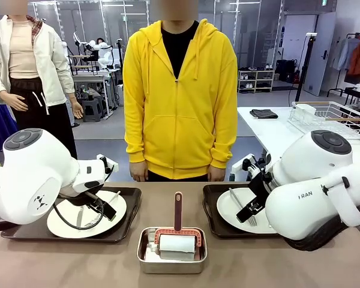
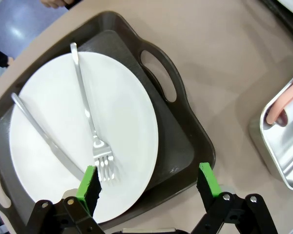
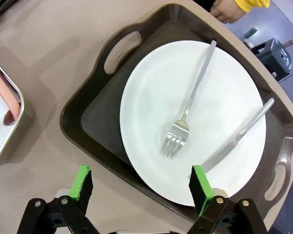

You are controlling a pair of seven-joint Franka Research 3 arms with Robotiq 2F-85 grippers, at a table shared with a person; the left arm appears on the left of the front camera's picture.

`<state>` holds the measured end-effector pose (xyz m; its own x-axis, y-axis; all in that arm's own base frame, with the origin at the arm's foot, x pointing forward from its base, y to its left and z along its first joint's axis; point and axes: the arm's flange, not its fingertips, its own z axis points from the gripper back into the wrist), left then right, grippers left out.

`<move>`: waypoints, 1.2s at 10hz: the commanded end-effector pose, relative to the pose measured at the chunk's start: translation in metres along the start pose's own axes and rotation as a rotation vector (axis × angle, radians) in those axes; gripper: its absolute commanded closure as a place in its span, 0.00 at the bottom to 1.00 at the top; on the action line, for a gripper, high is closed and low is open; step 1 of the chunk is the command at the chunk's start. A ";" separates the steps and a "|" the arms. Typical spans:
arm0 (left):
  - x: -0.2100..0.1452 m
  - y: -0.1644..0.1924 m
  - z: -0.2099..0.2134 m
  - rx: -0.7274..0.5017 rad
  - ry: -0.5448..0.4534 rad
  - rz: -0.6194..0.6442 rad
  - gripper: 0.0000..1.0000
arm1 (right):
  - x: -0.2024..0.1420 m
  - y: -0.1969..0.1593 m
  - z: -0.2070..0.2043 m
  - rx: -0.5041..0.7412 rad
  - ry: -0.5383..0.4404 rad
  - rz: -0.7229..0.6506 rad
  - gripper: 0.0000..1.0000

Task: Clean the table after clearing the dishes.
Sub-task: When the left (or right) Handle tray is removed, use the left hand (or right hand) to clean the left (or right) side of the table with the Lint Roller.

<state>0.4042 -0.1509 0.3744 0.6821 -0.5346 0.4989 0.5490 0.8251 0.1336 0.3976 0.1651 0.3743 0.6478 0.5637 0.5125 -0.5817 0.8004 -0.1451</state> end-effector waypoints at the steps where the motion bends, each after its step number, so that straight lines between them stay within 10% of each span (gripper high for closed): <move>1: 0.007 0.014 0.017 -0.096 -0.010 -0.027 0.00 | 0.014 -0.019 0.013 0.117 -0.007 -0.020 0.00; 8: -0.018 0.130 0.074 -0.842 -0.138 0.223 0.00 | -0.004 -0.131 0.061 0.839 -0.123 -0.546 0.00; 12: -0.135 0.255 0.132 -0.716 -0.291 0.568 0.00 | -0.122 -0.231 0.114 0.729 -0.287 -0.956 0.00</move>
<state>0.3917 0.1394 0.4469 0.8539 0.0122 0.5202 0.4177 0.5803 -0.6992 0.4092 -0.1013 0.4358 0.9079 -0.2266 0.3526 -0.1936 0.5193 0.8323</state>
